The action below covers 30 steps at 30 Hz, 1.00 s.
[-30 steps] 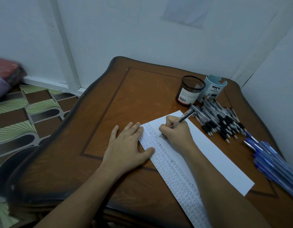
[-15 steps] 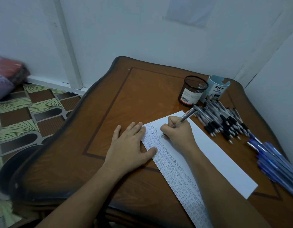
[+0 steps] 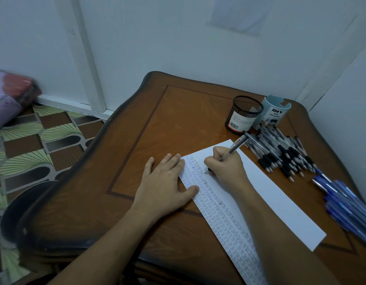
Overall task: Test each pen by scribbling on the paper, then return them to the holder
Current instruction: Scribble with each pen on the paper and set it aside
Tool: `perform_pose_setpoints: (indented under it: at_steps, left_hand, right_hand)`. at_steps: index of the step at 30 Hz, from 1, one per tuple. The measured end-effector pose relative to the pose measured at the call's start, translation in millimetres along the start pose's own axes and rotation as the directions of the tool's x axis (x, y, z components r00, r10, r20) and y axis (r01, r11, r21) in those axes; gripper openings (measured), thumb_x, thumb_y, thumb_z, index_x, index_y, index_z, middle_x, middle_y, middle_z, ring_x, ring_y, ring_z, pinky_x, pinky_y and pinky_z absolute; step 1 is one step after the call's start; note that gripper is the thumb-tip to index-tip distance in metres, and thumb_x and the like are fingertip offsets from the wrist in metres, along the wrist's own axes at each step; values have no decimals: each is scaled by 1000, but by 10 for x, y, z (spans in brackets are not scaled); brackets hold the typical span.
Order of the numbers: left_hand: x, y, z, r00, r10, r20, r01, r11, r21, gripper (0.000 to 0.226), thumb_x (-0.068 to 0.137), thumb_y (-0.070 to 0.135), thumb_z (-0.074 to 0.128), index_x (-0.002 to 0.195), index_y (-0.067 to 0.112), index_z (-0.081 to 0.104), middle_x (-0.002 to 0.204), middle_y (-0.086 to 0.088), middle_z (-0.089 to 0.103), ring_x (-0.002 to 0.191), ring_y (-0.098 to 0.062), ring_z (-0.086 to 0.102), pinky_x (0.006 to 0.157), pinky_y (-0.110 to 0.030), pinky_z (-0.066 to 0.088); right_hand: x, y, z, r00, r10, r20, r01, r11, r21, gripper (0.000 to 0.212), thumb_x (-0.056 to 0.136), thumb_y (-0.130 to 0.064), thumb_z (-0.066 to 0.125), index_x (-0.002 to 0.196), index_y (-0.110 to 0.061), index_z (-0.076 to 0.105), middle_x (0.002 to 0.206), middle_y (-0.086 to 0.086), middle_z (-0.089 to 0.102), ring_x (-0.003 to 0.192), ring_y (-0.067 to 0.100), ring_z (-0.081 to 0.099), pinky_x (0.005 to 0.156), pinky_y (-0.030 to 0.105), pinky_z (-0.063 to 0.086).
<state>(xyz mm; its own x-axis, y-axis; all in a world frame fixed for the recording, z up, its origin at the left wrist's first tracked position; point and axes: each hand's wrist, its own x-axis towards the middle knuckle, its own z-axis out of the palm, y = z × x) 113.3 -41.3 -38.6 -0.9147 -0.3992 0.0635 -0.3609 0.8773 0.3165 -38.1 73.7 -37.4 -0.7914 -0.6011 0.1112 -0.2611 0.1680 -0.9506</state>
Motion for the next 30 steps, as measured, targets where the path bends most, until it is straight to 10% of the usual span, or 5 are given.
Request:
perform_pose_setpoints:
  at_steps: [30]
  left_hand:
    - [22,6,1,1000,-7,-1,7,1000,-8,97,70,80,16,152,30,27,163,13,14,149,-5,4,120,-43,-5]
  right_hand:
    - [-26,-36,12,1000,-12,-19,12,1000,-21,42,73,-9,59,58,-20,22,59,8,22,58,21,34,61,38,29]
